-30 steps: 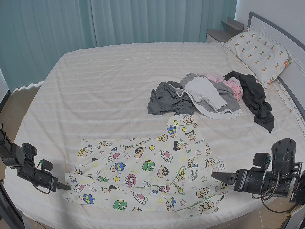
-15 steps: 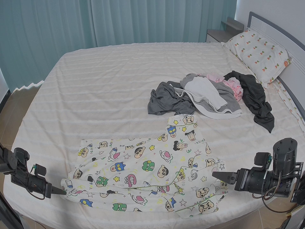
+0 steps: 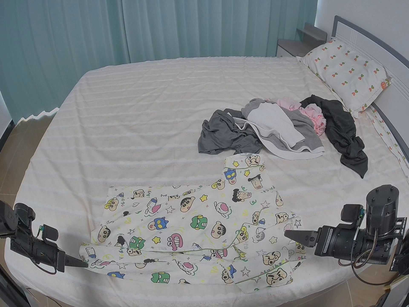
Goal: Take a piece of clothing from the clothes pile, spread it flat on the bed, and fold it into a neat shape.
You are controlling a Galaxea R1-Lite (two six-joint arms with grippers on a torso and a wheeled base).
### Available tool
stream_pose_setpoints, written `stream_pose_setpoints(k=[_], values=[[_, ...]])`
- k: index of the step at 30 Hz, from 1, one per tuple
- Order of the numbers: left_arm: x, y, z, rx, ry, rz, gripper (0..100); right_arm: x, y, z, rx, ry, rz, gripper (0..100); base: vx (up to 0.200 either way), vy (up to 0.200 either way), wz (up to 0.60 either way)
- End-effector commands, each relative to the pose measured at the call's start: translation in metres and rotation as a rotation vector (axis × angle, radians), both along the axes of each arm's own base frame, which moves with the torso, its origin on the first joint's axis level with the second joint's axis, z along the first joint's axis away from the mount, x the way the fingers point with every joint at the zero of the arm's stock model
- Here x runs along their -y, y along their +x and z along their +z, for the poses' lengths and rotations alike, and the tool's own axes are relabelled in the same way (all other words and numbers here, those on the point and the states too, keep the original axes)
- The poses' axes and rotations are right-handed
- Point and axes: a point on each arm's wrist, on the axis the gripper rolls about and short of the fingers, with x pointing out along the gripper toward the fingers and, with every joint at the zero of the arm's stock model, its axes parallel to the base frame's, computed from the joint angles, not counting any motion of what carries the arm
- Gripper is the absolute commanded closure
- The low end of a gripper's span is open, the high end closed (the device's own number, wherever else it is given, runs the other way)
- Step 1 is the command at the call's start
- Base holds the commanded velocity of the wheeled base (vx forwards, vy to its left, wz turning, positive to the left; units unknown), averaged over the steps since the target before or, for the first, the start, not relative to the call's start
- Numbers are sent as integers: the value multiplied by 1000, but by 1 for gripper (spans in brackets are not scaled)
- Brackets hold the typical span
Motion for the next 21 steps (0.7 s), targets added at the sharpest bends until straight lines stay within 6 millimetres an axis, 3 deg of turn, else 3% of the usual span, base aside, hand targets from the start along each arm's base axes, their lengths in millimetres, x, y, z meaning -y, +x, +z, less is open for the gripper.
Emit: stream_pose_setpoints(k=[1,21], values=[[-4,-9,2,16,12,3,100,0,0,0,-1,-1,1,0,0,0,0],[0,-21,-3,-89,-14,-50,100,0,0,0,0,-4,3,0,0,0,0]])
